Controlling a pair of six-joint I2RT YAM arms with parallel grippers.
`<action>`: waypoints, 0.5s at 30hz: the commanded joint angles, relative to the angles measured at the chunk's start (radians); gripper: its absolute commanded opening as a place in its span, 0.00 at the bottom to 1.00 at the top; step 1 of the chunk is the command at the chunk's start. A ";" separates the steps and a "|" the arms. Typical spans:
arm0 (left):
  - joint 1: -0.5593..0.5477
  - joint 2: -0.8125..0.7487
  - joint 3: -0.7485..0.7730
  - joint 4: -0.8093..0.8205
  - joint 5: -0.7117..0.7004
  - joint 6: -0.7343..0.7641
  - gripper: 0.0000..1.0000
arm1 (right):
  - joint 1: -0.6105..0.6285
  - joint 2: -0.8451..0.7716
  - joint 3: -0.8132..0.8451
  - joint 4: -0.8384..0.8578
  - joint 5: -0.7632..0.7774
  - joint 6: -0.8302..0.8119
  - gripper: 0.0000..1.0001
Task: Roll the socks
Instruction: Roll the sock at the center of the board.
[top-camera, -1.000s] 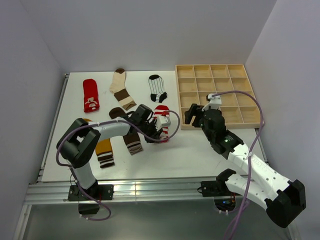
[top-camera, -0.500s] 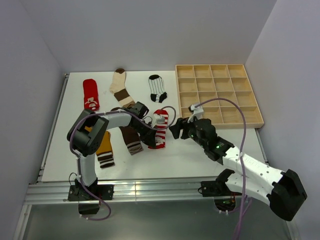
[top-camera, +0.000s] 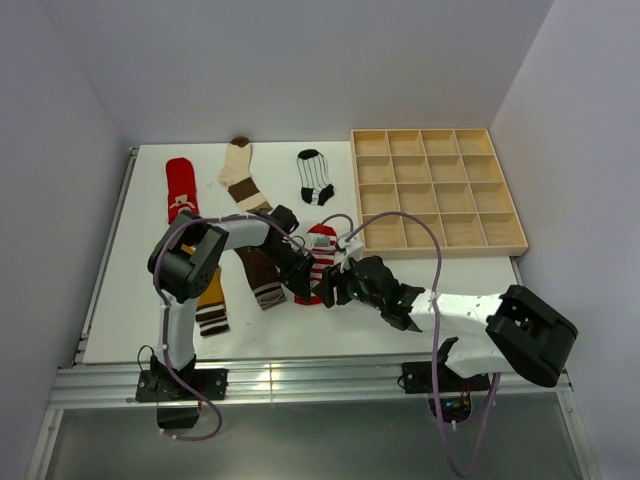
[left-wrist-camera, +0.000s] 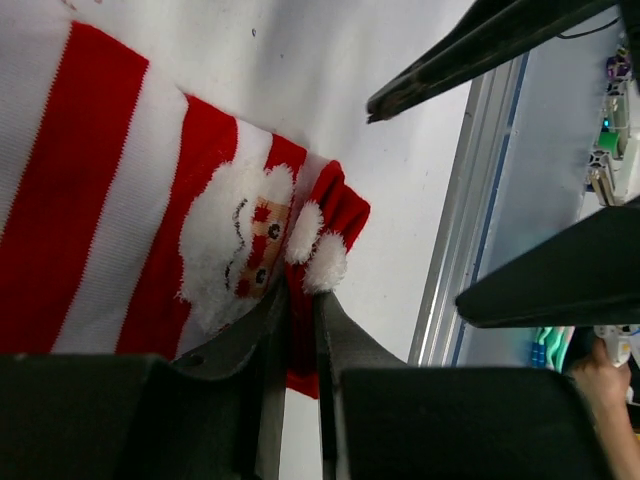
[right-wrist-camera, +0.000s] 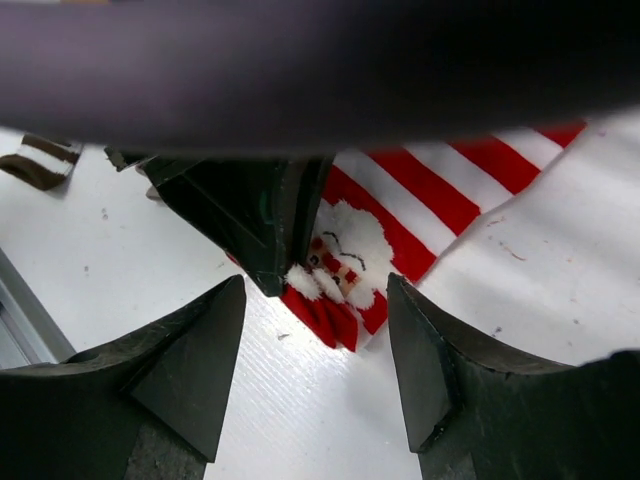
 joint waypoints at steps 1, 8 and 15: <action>0.006 0.026 0.035 -0.053 0.032 0.037 0.19 | 0.012 0.034 -0.011 0.138 -0.035 -0.006 0.65; 0.011 0.041 0.046 -0.055 0.031 0.026 0.19 | 0.016 0.083 -0.054 0.211 -0.077 0.014 0.63; 0.011 0.052 0.051 -0.055 0.026 0.014 0.19 | 0.018 0.114 -0.082 0.221 -0.090 0.017 0.59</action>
